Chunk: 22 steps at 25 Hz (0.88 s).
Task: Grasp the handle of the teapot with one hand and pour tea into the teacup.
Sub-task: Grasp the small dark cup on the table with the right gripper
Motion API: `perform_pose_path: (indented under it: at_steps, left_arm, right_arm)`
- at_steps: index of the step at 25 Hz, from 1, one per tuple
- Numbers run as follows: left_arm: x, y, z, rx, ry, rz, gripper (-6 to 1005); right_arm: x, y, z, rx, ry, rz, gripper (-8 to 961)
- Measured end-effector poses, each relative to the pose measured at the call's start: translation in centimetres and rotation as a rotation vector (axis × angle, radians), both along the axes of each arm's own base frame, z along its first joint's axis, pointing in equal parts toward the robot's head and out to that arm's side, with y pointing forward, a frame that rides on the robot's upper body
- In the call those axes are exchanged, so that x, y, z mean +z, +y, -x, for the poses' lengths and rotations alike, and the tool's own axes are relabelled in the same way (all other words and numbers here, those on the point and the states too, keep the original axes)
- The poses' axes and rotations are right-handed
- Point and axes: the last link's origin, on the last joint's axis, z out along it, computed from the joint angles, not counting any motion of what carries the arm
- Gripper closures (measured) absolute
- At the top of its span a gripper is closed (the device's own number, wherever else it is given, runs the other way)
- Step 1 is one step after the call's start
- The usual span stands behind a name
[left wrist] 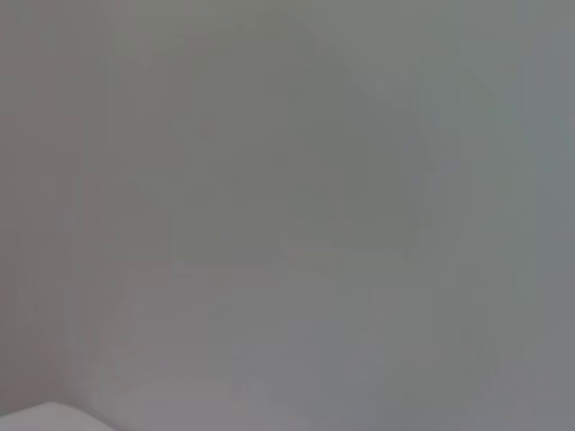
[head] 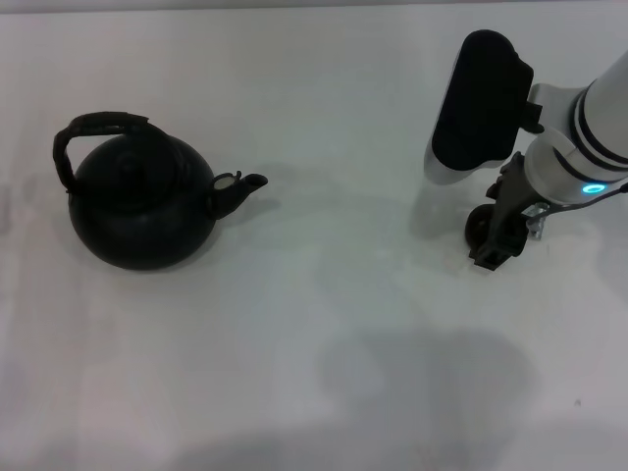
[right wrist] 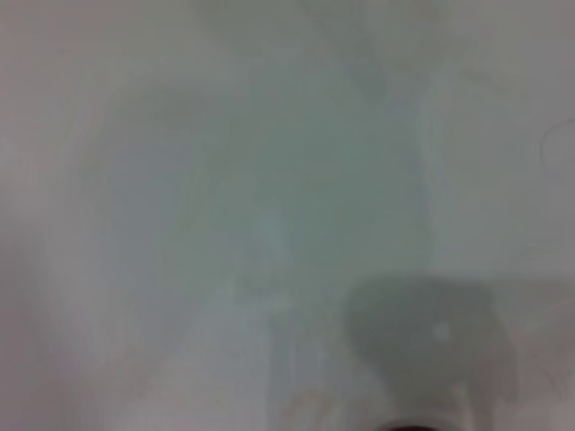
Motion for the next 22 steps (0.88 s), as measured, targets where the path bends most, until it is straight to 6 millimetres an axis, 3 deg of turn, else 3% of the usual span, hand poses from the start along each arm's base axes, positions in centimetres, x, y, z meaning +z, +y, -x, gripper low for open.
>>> perform_pose_path:
  at_steps: [10,20,22]
  left_arm:
    - [0.3,-0.2,0.0,0.0,-0.009,-0.026,423]
    - [0.7,-0.8,1.5,0.076,-0.135,-0.069,119]
    - [0.8,-1.1,1.8,0.087,-0.15,-0.069,118]
  right_arm:
    - [0.0,0.1,-0.1,-0.002,-0.003,-0.001,120]
    - [-0.1,0.2,-0.3,-0.01,-0.003,-0.008,123]
    - [-0.1,0.2,-0.4,-0.017,-0.005,-0.01,123]
